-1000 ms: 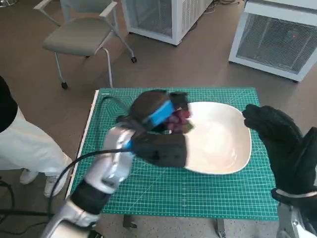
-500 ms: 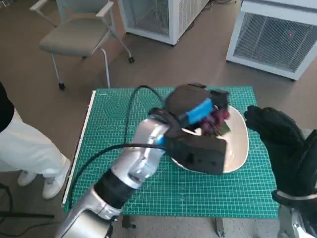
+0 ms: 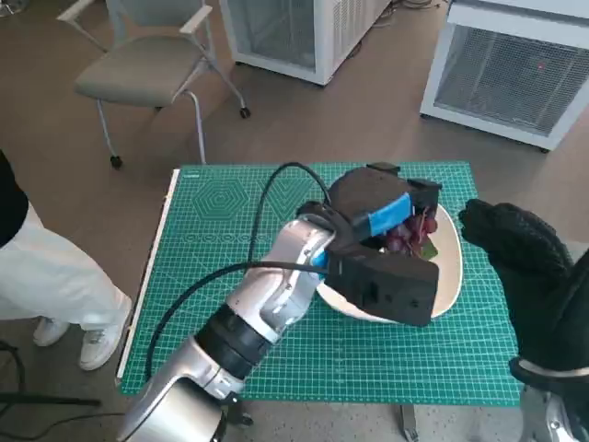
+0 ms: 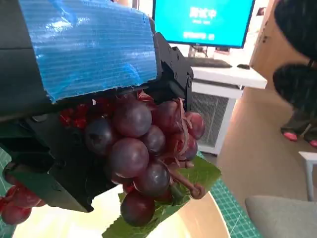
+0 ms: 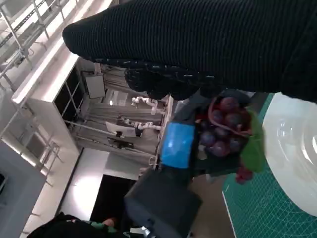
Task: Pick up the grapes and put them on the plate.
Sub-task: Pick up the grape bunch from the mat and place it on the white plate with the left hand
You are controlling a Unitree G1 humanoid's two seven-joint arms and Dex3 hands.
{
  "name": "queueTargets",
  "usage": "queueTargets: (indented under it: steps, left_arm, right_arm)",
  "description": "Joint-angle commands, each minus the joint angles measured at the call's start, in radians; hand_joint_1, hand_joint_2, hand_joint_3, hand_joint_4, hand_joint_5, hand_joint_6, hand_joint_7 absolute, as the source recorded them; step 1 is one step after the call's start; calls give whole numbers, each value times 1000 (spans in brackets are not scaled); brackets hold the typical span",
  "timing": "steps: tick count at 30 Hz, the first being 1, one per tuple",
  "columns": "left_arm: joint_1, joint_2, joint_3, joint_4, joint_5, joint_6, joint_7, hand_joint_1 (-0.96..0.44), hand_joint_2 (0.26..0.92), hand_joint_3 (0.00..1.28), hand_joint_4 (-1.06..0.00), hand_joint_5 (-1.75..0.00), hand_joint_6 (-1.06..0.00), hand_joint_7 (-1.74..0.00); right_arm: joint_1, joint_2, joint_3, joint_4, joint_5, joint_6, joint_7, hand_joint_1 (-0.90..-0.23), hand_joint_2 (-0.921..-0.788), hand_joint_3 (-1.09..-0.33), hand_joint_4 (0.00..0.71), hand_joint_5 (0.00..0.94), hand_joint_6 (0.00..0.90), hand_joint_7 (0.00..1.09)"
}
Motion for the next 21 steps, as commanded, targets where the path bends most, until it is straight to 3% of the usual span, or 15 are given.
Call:
queueTargets:
  steps: [1,7,17,19,21]
  left_arm:
    - [-16,-15,-4,12,-3,-18,17,2,571,840,-408,-1711,-603,-1276]
    - [-10,-22,-6,35,-1,-26,33,2,571,852,-387,-1734,-599,-1285]
    - [-36,-41,11,118,-38,-19,-6,2,713,597,-442,-1648,-560,-1185]
    - [-43,-43,8,129,-43,-5,-34,3,767,453,-407,-1419,-507,-1070]
    - [-49,-42,-1,133,-38,12,-59,-6,803,290,-347,-961,-439,-794]
  right_arm:
    - [23,1,0,2,-7,5,-10,-553,-921,-564,457,27,117,816]
    - [22,3,1,6,-13,-1,-11,-552,-921,-566,455,26,115,819]
    - [22,3,3,22,-12,-18,-5,-549,-921,-569,463,31,112,825]
    - [22,2,3,24,-11,-20,-3,-548,-921,-570,462,31,111,827]
    - [21,1,3,26,-10,-22,-2,-547,-921,-570,461,31,111,828]
